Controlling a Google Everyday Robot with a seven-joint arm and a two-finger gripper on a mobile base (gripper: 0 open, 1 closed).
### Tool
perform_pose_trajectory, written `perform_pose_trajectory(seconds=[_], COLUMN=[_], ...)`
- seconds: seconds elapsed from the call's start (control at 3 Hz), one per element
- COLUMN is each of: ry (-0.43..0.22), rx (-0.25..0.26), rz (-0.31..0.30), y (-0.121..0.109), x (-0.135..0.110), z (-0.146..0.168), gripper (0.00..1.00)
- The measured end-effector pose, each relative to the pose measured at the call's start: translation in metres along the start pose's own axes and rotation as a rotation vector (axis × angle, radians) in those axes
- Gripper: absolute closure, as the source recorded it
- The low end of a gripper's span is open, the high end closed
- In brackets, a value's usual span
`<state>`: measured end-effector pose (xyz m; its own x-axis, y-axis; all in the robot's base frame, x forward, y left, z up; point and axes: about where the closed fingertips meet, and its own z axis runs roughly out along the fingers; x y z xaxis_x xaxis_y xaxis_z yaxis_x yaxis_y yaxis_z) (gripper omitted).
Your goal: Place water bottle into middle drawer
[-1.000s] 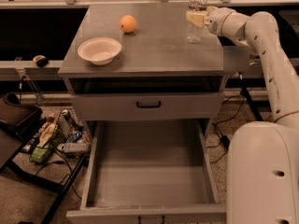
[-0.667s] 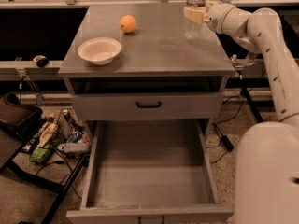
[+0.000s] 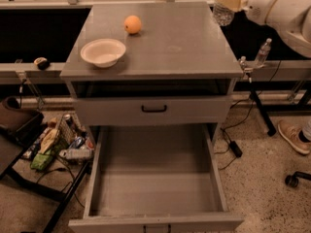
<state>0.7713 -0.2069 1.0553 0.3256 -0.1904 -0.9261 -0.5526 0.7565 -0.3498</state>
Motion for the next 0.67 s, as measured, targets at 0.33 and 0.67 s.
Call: perform_pose_trajectory(seconds=[0.33,0.67], ry=[-0.022,-0.021], rx=[-0.008,-0.063], rz=[-0.102,-0.105], y=[0.037,0.091], x=[-0.061,-0.061], z=[-0.048,-0.088], gripper=[1.0,1.0])
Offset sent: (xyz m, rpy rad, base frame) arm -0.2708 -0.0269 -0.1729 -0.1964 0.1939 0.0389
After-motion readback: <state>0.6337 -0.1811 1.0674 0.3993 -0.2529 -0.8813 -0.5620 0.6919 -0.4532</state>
